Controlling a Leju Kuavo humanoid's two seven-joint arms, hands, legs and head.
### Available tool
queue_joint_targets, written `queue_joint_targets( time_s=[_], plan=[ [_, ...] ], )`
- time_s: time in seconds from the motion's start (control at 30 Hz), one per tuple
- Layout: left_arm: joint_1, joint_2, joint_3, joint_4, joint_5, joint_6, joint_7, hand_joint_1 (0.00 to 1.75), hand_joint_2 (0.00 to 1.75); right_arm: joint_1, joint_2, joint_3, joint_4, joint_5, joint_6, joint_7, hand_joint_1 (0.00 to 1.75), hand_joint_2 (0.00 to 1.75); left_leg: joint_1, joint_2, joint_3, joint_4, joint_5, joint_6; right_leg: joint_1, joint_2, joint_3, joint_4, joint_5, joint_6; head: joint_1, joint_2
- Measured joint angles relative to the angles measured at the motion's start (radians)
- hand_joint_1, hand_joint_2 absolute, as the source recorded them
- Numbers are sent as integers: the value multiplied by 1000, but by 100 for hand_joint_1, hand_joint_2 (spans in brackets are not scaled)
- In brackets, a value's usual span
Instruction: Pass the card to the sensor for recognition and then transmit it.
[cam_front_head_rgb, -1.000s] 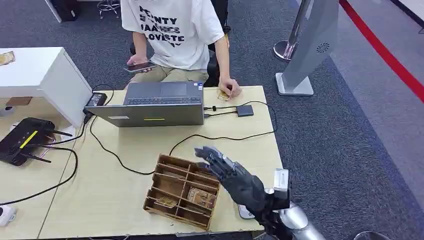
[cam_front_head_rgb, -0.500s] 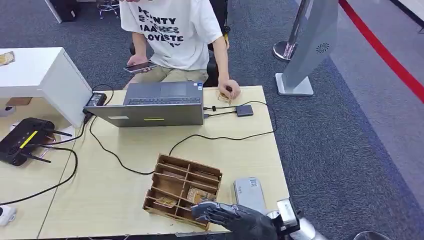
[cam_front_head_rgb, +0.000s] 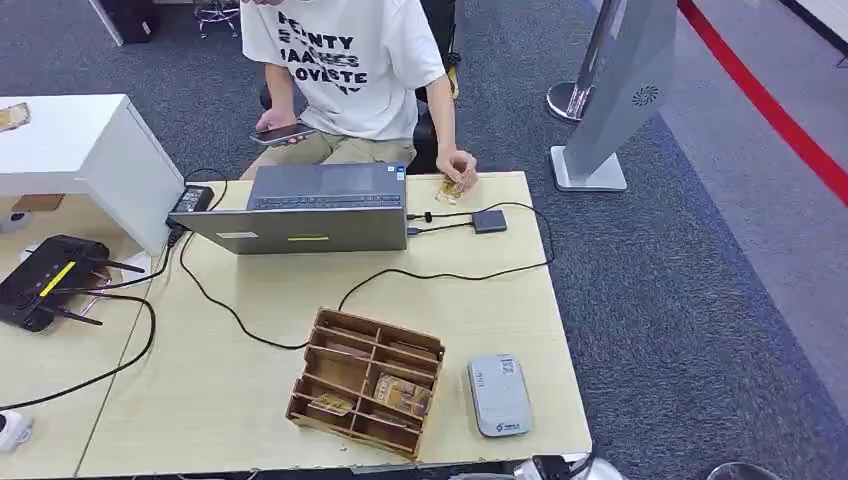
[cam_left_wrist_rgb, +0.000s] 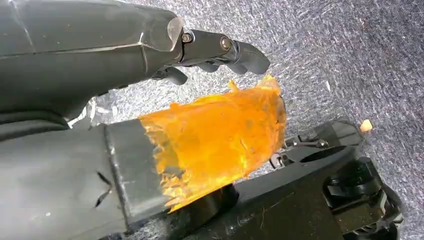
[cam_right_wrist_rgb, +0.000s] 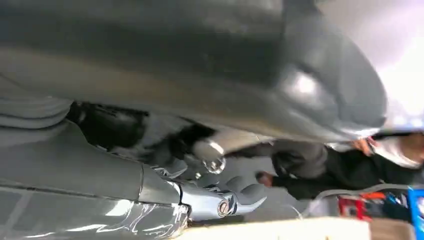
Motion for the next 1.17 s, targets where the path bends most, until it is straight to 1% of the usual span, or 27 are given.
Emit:
queue_joint_targets(
  time_s=[0.13,0.2,0.3,0.37,0.47,0.57,0.73,0.9,1.17],
  plan=[
    [0,1,0,0,-2,-1,0,0,0,-14,-15,37,8,0,-2,-2,0,0,0,0,0,0,0,0,0,0,0,0,0,0,0,0],
    [0,2,0,0,-2,-1,0,0,0,-19,-16,50,14,-2,5,-22,0,0,0,0,0,0,0,0,0,0,0,0,0,0,0,0],
    [-1,2,0,0,-1,-1,0,0,0,-32,1,76,63,23,0,-69,0,0,0,0,0,0,0,0,0,0,0,0,0,0,0,0],
    [-2,3,0,0,1,-1,0,0,0,-37,16,86,88,27,-8,-73,0,0,0,0,0,0,0,0,0,0,0,0,0,0,0,0],
    [-2,3,0,0,1,0,0,0,0,-48,50,102,127,19,-29,-55,0,0,0,0,0,0,0,0,0,0,0,0,0,0,0,0],
    [-2,3,0,0,1,0,0,0,0,-55,73,109,147,6,-37,-40,0,0,0,0,0,0,0,0,0,0,0,0,0,0,0,0],
    [-2,4,0,0,2,2,0,0,0,-66,112,114,179,-24,-80,11,0,0,0,0,0,0,0,0,0,0,0,0,0,0,0,0],
    [-1,4,0,0,0,2,-8,0,0,-70,129,129,217,-30,-89,15,0,0,0,0,0,0,0,0,0,0,0,0,0,0,0,0],
    [-1,4,0,0,-2,2,-9,0,0,-72,138,135,246,-31,-89,15,0,0,0,0,0,0,0,0,0,0,0,0,0,0,0,0]
  ],
)
